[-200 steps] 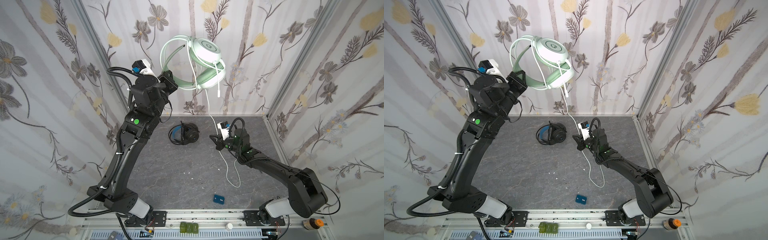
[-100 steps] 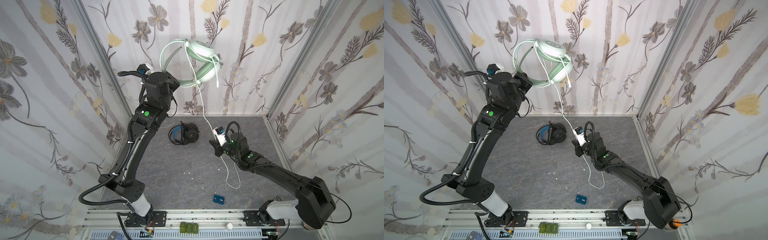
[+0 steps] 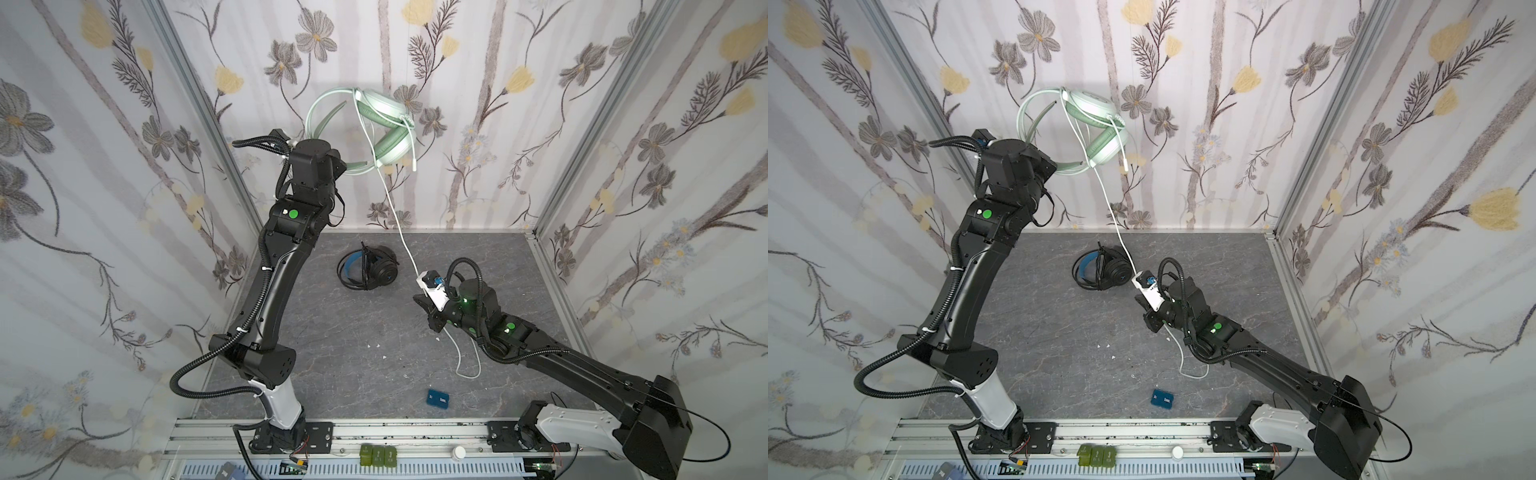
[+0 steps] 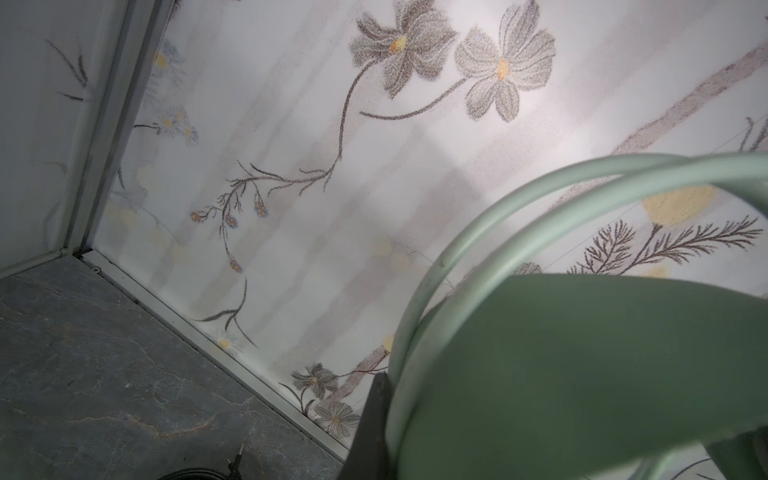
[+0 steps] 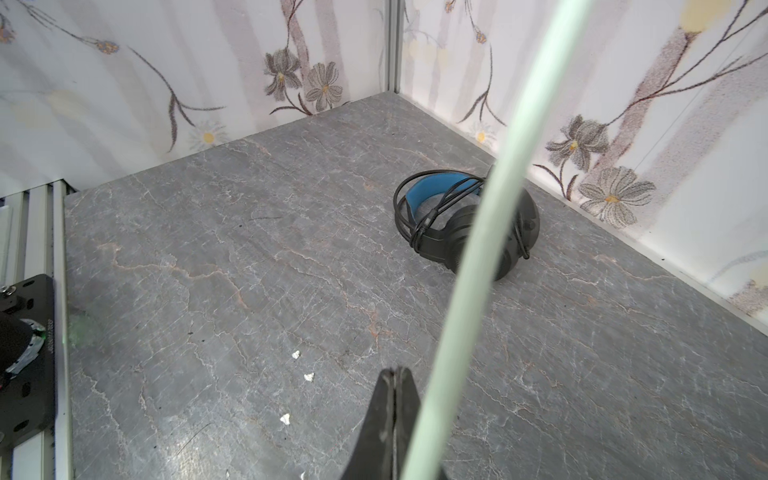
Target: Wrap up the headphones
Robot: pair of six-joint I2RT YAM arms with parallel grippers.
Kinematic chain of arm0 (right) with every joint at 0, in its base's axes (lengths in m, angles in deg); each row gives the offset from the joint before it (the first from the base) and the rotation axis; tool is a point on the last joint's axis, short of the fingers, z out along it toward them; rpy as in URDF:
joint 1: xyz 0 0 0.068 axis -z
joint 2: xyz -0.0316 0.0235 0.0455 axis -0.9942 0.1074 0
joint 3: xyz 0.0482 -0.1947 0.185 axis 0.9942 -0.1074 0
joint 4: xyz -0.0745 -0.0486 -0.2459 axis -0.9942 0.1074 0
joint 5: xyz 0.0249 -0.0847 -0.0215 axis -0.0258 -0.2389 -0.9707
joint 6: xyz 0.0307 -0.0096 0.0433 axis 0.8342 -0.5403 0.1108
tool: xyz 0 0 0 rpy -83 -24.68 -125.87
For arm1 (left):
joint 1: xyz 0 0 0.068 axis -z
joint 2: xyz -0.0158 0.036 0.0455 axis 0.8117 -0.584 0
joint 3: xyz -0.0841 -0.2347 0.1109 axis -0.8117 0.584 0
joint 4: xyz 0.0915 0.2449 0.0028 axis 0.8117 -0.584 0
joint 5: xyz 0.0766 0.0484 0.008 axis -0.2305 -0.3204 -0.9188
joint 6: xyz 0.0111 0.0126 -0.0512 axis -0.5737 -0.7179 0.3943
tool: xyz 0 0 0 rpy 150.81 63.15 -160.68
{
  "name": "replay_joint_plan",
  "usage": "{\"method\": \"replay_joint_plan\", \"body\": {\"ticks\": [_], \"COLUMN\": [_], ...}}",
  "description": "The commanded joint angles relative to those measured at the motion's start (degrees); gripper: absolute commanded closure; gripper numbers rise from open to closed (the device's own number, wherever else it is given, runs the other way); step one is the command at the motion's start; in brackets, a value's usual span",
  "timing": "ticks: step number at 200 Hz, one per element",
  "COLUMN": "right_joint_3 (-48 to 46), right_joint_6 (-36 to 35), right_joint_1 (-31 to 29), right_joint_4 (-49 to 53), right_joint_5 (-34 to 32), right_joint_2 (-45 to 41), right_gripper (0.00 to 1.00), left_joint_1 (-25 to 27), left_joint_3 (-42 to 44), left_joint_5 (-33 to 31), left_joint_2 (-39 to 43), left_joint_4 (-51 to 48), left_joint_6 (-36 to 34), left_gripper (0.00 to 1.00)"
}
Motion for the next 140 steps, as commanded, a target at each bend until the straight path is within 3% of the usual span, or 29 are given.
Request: {"method": "replay_joint_plan", "body": {"ticks": [1,83,110,140], "right_joint_3": [1.4,6.9,9.5,14.6], "right_joint_6": [-2.6,-4.6,-5.6,-7.2], "right_joint_1": [-1.0,-5.9,-6.4,-6.5], "right_joint_4": [1.8,4.6,5.7,8.4], "right_joint_5": [-0.8,-1.3,-2.3,-3.7], "right_joint_2": [-0.2,0.3,-0.4,0.1], "right_gripper": [1.0,1.0,1.0,1.0], "left_joint_1": [-0.6,-1.2,-1.1,-0.2], "left_joint_3": [-3.6,-12.2,-10.8,-2.9], "left_joint_5": [-3.3,-7.8,-8.4,-9.1], "left_joint_2": [-2.6,-12.9,-13.5,-10.8], "left_joint_4": [2.3,-3.7,-4.4,-1.6], "left_joint_6": [-0.6,-4.7,-8.1,-13.6], "left_gripper": [1.0,1.0,1.0,1.0]}}
